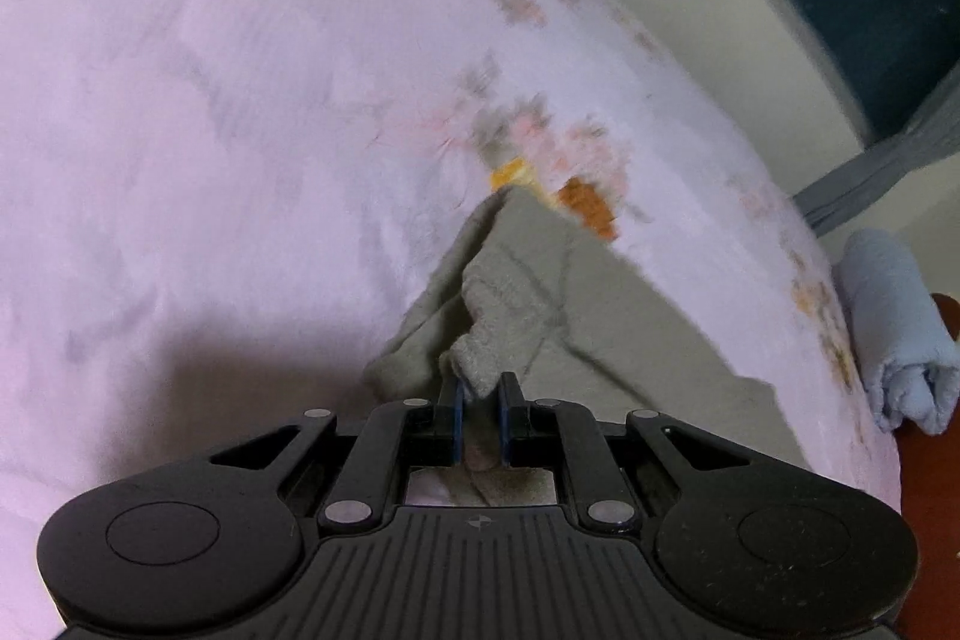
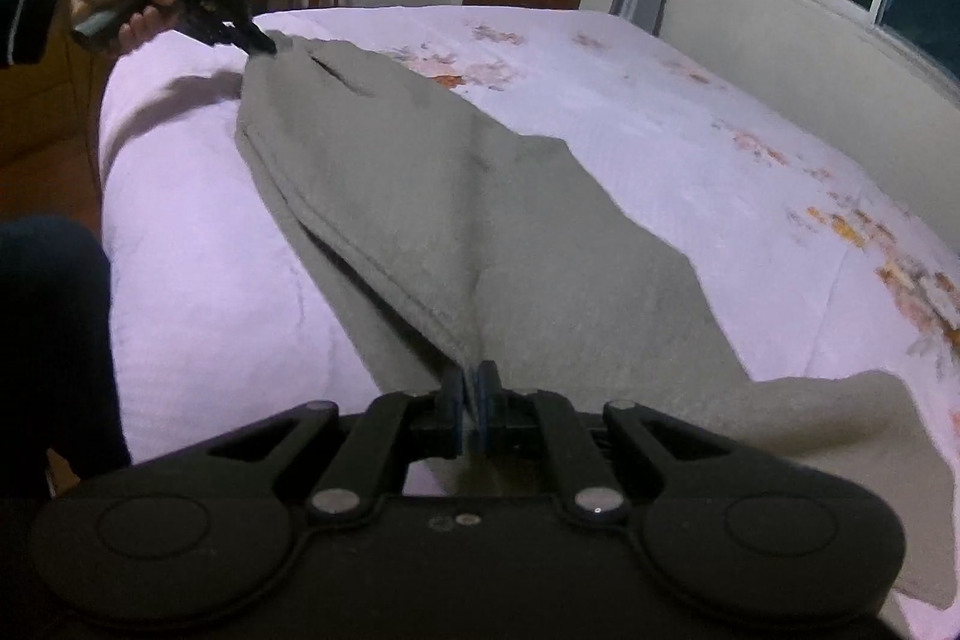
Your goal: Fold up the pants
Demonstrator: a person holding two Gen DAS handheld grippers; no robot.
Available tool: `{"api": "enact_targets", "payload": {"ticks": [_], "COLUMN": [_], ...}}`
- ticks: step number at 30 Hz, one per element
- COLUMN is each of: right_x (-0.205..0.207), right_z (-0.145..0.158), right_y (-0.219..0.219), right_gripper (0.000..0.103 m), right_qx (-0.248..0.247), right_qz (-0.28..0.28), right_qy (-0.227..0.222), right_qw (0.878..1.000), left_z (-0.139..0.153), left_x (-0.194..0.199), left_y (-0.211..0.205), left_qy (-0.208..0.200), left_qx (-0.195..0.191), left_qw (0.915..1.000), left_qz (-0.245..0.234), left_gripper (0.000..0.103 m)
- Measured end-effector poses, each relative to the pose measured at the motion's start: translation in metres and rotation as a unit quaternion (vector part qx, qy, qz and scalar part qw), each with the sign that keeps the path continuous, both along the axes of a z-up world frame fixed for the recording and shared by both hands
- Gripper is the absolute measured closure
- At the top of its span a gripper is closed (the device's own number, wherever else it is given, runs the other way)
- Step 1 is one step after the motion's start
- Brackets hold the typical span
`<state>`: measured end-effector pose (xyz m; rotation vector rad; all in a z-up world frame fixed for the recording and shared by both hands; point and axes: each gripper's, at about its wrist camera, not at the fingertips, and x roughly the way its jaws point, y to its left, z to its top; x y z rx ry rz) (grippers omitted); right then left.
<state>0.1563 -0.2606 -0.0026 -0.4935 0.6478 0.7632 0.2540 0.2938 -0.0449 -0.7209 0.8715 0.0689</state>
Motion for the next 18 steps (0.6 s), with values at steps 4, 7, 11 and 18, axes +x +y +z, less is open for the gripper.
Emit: {"api": "enact_targets", "payload": {"ticks": [4, 7, 11, 18], "right_x": [-0.003, -0.008, -0.005, -0.007], "right_z": [-0.014, -0.006, -0.021, 0.001], "right_y": [-0.003, -0.006, -0.012, -0.033], "right_gripper": [0.103, 0.103, 0.103, 0.094], "right_qx": [-0.011, 0.003, -0.002, 0.056], "right_qz": [0.003, 0.007, -0.023, -0.094], "right_qy": [0.013, 0.011, 0.017, -0.031], "right_qw": [1.0, 1.0, 1.0, 0.993], "left_z": [0.008, 0.011, -0.002, 0.018], "left_x": [-0.003, -0.005, -0.006, -0.033], "left_y": [0.006, 0.008, 0.005, -0.001], "left_qy": [-0.016, -0.013, 0.001, -0.03], "left_qx": [-0.012, 0.001, 0.008, 0.034], "left_qw": [0.9998, 0.9999, 1.0, 0.9983], "left_qz": [0.004, -0.001, -0.001, 0.037], "left_gripper": [0.092, 0.092, 0.091, 0.048]}}
